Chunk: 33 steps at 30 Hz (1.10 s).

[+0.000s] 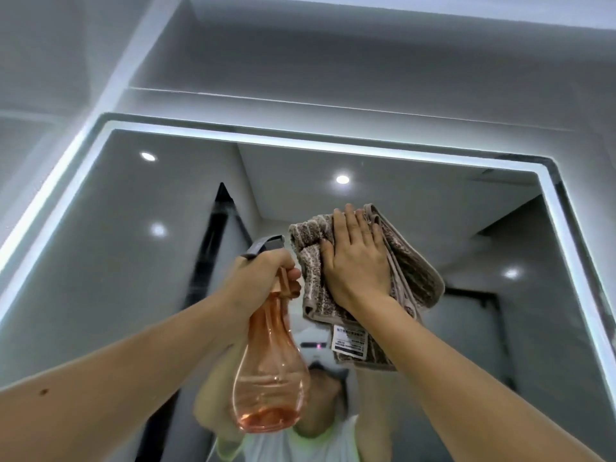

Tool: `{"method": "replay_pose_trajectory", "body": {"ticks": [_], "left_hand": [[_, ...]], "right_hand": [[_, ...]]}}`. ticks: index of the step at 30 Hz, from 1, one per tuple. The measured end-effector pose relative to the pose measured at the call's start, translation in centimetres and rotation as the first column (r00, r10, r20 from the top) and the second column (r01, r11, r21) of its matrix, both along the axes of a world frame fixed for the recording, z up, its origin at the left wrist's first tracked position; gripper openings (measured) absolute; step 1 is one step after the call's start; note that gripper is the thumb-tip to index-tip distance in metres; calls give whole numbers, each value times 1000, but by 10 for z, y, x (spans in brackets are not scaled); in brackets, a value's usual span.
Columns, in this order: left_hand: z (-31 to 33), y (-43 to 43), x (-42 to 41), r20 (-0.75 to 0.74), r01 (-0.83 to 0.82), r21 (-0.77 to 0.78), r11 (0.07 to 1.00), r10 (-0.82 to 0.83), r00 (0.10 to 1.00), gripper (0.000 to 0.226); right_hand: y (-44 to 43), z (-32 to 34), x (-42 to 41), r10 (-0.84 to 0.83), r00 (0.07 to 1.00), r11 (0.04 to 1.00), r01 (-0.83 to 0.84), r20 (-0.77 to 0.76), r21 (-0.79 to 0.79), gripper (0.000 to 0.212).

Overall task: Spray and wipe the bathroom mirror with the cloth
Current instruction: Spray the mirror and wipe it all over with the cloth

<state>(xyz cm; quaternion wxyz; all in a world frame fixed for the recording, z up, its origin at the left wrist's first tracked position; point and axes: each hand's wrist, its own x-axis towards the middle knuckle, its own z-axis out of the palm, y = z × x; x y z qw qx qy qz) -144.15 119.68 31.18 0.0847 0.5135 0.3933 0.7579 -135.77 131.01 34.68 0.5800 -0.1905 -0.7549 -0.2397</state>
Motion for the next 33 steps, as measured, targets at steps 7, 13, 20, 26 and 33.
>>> {"method": "replay_pose_trajectory", "body": {"ticks": [7,13,20,26,33], "left_hand": [[-9,-74,-86,70,-165,23,986,163,984,18],[-28,-153,-165,98,-520,84,850,512,853,13],[-38,-214,-228,144,-726,64,685,713,686,23],[-49,-223,-239,202,-683,-3,730,669,715,24],[-66,-223,-211,72,-691,-12,722,690,720,30]], "right_hand": [[-69,2,-91,-4,1000,1000,4,11,30,55],[-146,-3,-190,35,997,993,-42,66,109,54],[-232,-12,-294,38,991,974,-65,130,215,51],[-243,-23,-310,22,986,971,-60,164,230,51],[-222,-40,-285,23,980,964,-74,198,256,48]]}}
